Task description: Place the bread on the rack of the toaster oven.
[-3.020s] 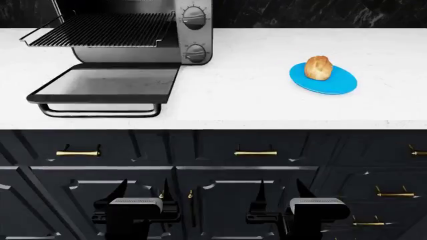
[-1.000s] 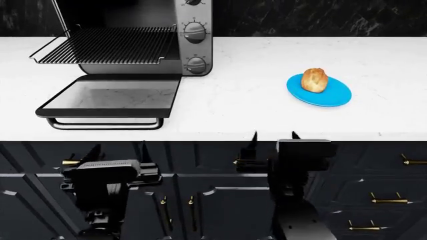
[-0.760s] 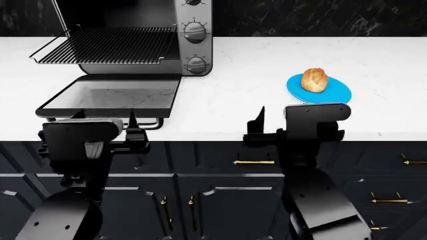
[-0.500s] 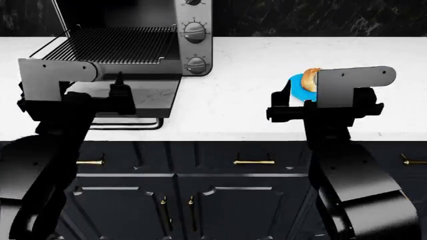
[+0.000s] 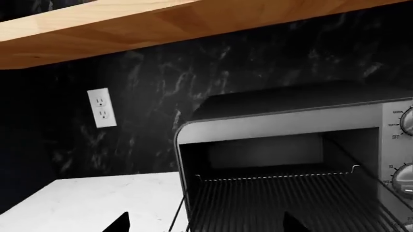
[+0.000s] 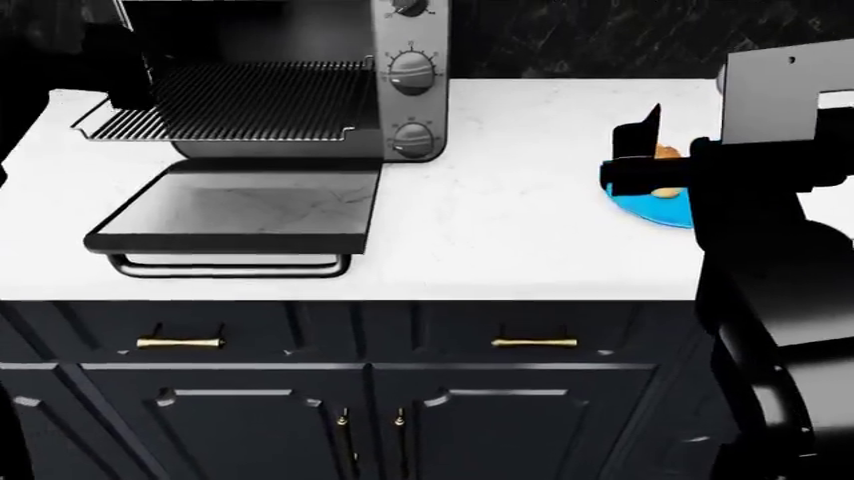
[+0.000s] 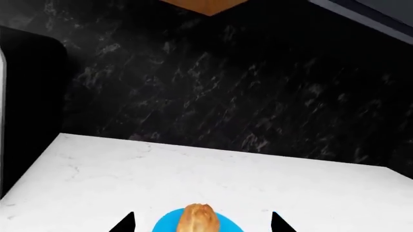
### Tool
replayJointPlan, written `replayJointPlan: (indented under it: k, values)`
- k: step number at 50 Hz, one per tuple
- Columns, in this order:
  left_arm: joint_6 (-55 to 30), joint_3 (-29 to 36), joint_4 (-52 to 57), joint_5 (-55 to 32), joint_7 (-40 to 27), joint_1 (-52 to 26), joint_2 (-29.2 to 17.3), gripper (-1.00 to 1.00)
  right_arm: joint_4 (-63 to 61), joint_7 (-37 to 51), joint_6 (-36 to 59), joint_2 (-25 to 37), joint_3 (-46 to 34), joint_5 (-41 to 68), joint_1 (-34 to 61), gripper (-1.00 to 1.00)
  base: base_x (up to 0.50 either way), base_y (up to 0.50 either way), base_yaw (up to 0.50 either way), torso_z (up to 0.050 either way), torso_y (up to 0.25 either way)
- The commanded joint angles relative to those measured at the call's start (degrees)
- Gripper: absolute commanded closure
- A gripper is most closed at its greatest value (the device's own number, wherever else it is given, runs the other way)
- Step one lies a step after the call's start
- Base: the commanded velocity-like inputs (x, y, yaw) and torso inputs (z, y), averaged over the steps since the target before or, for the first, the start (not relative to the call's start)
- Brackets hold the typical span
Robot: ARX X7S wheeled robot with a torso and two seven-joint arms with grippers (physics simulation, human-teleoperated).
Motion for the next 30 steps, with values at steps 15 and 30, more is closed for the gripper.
replayJointPlan:
  k: [15, 30]
  values:
    - [-3.4, 0.49, -1.92, -0.63, 2.73, -4.71, -4.36, -1.0, -11.38, 3.39, 11.23, 4.48, 3.75, 2.56, 0.16, -1.0, 0.38, 0.24, 0.0, 0.0, 0.0]
    - [-5.62, -0.04, -0.95, -1.25, 3.3, -4.89, -6.45, -1.0, -9.53, 16.99, 11.31, 7.33, 8.49, 19.93, -0.2, -1.0, 0.37, 0.13, 0.0, 0.0, 0.0]
